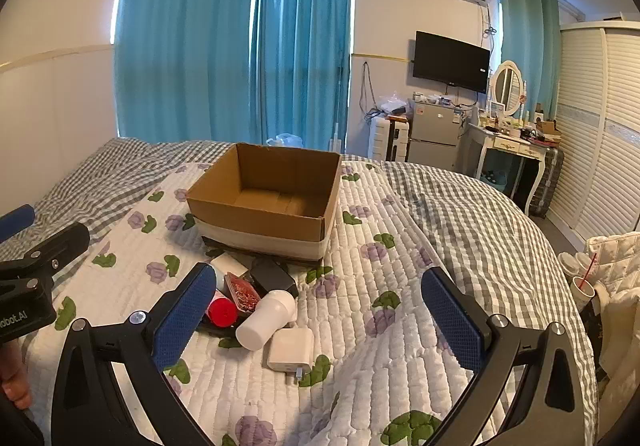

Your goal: Organize rigid objects

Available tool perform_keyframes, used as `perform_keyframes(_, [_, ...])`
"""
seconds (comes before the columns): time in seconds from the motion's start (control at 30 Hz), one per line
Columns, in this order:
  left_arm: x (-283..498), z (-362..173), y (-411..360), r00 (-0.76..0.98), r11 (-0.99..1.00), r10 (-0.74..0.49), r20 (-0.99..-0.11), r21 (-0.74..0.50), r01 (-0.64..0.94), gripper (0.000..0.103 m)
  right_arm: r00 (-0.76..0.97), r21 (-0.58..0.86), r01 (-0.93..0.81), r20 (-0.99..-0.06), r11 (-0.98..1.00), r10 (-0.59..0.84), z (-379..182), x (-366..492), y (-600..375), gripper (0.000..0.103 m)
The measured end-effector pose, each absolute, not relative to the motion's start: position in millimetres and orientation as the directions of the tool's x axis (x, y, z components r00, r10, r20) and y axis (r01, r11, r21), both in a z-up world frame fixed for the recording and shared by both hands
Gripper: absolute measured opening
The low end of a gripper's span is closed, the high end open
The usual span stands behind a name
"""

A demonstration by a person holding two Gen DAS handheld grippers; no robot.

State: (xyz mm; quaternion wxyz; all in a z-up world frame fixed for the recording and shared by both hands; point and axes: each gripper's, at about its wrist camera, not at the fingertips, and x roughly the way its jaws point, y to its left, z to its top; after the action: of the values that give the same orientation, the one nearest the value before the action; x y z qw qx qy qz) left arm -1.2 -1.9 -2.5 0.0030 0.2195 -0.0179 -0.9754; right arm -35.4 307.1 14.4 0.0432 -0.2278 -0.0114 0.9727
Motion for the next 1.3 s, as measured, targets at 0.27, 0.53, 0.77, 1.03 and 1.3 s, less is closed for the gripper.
perform_keyframes(0.27, [-2.0, -2.8, -1.0, -0.900, -0.999, -0.015, -0.435, 0.040, -0.003, 0.103, -0.888, -0.044, -0.077, -0.450, -0.996, 0.089, 14.2, -34.2, 307.6, 0.103])
perform_keyframes(0.53, [-1.8, -4.0, -0.6, -0.899, -0.999, -0.013, -0.437, 0.041, -0.006, 0.103, -0.884, -0.047, -0.077, -0.458, -0.996, 0.090, 15.0, -34.9, 304.7, 0.103])
perform_keyframes(0.77, [0.0, -4.3, 0.0, -0.897, -0.999, -0.013, -0.442, 0.047, -0.009, 0.103, -0.881, -0.040, -0.078, -0.464, -0.996, 0.088, 13.6, -34.0, 304.8, 0.103])
perform_keyframes(1.03, [-1.1, -4.1, 2.2, -0.894, -0.998, -0.014, -0.448, 0.056, -0.013, 0.103, -0.877, -0.048, -0.083, -0.470, -0.995, 0.096, 13.0, -34.7, 304.4, 0.103])
perform_keyframes(1.3, [-1.9, -5.1, 2.0, -0.893, -0.998, 0.002, -0.449, 0.054, -0.030, 0.103, -0.872, -0.055, -0.096, -0.477, -0.994, 0.110, 12.3, -35.0, 305.4, 0.103])
